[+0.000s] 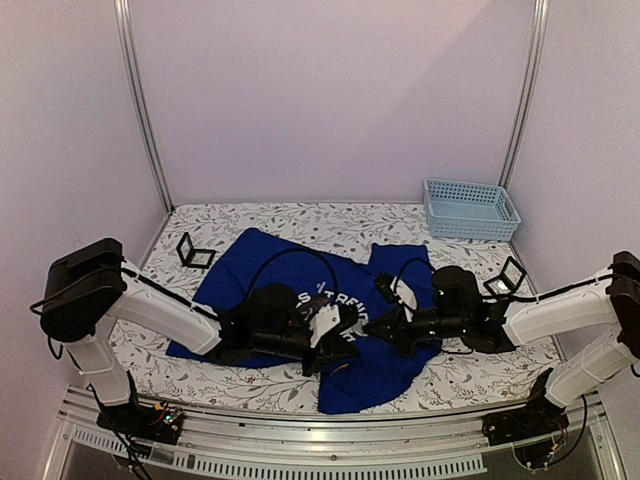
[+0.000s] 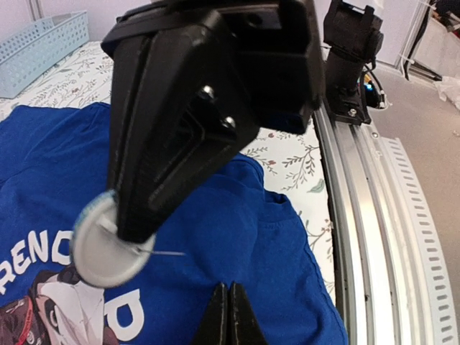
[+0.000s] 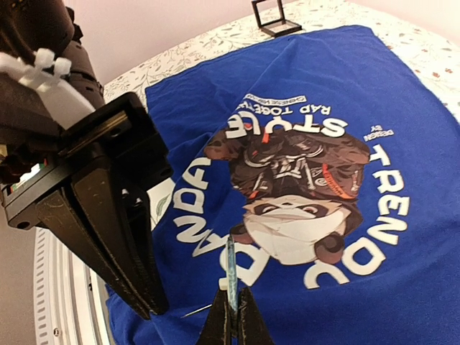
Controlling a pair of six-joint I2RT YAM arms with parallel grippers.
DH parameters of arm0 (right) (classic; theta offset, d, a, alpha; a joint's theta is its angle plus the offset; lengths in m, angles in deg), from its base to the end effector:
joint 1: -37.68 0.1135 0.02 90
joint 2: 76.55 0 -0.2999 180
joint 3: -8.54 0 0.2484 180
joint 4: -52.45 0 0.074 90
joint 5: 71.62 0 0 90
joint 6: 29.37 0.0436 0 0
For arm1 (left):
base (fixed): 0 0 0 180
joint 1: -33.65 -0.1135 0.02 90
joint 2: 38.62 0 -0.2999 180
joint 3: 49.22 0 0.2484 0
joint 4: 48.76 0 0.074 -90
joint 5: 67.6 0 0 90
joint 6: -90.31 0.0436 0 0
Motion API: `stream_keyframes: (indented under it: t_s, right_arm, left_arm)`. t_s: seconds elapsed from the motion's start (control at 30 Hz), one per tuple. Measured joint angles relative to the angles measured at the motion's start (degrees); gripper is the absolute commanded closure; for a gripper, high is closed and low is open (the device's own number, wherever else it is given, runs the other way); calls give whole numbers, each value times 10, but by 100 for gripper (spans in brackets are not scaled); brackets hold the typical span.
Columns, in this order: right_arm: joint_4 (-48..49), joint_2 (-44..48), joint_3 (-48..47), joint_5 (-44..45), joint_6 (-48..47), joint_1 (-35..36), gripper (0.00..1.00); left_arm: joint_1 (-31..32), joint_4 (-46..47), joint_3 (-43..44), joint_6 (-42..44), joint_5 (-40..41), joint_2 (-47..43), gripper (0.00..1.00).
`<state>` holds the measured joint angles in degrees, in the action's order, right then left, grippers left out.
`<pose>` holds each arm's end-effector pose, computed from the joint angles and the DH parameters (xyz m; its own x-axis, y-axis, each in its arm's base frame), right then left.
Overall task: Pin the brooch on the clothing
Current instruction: Pick up the clothing with brooches at the center of the board, then position the brooch on the flattened clothing.
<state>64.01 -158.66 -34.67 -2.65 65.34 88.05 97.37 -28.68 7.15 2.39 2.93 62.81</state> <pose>0.1627 0.2210 0.2019 -0.3677 -0.3238 -0.8718 -0.8950 0.3777 0.2372 0.1460 -0.3285 0.1830 -0.1513 0.3837 -0.9110 0.9853 0.1327 -0.1078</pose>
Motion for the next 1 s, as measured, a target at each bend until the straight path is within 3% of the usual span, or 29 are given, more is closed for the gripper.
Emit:
stream_keyframes:
  t_s: [0.37,1.0]
  right_arm:
    - [5,104,30,75,-41,10,100]
    - [24,110,68,134,-124,74,100]
  left_arm:
    - [15,7,-19,13,6,-14,100]
    - [17,8,-19,23,19,-22,100]
